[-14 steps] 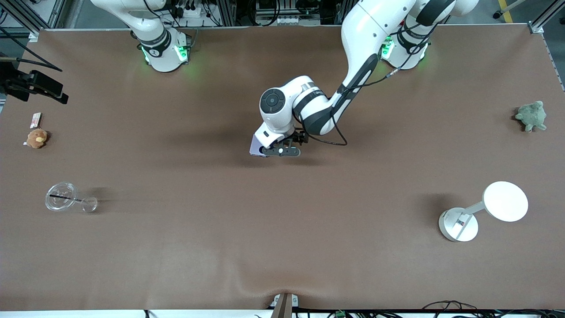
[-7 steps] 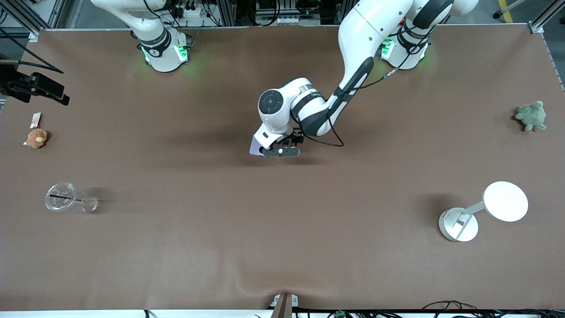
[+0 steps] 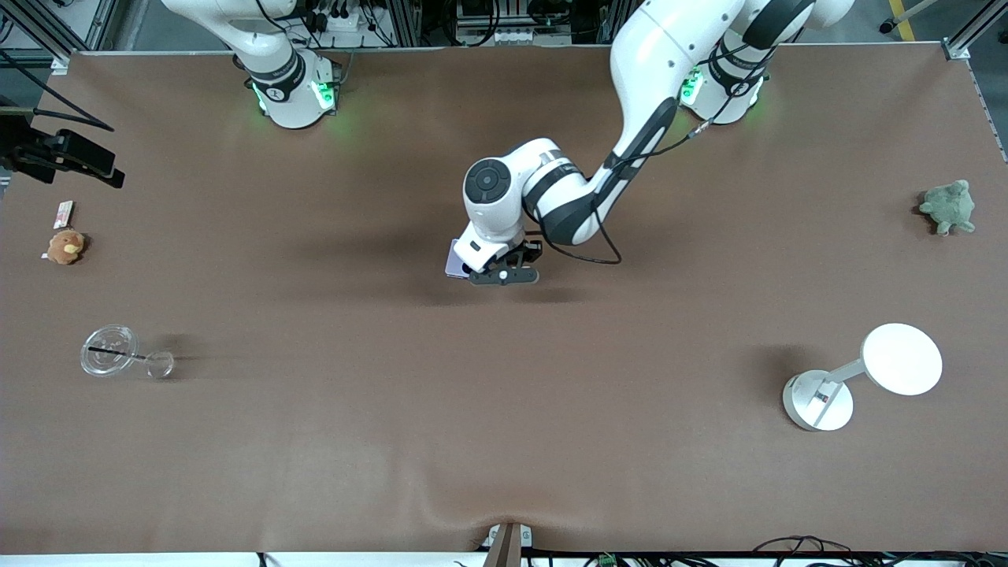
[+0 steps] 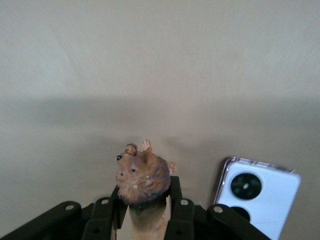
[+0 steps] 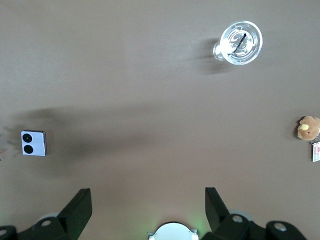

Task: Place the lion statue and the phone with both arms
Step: 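Carry the lion toward the lamp while the right gripper reaches out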

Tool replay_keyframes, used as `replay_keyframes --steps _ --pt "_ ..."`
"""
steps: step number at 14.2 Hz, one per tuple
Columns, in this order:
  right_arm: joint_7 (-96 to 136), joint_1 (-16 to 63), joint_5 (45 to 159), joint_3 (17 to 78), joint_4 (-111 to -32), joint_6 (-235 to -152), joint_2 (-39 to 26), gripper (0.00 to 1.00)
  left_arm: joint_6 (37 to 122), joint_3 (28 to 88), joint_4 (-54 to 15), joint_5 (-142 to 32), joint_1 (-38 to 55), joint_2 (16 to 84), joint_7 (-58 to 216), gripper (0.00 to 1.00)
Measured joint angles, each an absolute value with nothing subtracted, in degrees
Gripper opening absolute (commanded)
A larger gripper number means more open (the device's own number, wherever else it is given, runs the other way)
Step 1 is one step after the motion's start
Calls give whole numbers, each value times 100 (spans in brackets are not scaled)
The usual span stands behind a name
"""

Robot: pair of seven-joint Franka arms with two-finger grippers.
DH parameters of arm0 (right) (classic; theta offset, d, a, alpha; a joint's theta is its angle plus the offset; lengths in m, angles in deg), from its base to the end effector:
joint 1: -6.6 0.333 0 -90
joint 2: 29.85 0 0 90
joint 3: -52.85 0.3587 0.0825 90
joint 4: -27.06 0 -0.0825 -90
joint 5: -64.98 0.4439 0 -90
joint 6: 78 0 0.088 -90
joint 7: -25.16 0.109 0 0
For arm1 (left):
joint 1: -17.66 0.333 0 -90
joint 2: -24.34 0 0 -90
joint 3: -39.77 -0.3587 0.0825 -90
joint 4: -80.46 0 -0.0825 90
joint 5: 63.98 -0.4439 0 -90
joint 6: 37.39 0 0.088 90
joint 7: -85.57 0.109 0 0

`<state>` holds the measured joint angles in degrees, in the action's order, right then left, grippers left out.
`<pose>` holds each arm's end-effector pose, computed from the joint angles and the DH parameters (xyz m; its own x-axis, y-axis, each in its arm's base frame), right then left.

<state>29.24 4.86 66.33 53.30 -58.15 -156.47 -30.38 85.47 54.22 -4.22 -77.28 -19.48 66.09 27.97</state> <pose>0.5891 -0.0103 0.6979 0.9900 -0.0888 -0.1095 -0.0910 -0.9957 -0.0156 0.5251 -0.5899 0.2472 0.9994 0.0335 -0.0003 0.0335 -0.9985 -0.0432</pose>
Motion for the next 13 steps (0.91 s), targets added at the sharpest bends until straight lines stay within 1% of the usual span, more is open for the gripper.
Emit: replay_keyframes --steps 2,4,8,10,13 --pt "2913 487 6632 5348 -5838 -15639 -2913 100 8522 5422 -366 -7728 -1651 6208 2797 0" --pt "2905 506 6632 5403 -5857 -15641 -2614 100 8373 5432 -360 -7713 -1307 5718 2798 0" --pt "2910 845 6686 5461 -5872 -15710 -2031 100 7805 5410 -375 -7686 -582 4995 2808 0" --pt "3040 1086 6939 5466 -5879 -15903 -1799 100 7689 5399 -400 -7686 -106 4858 2952 0" --pt "3731 1243 7638 5466 -5906 -16332 -1533 100 7674 5376 -513 -7686 618 4895 3610 0"
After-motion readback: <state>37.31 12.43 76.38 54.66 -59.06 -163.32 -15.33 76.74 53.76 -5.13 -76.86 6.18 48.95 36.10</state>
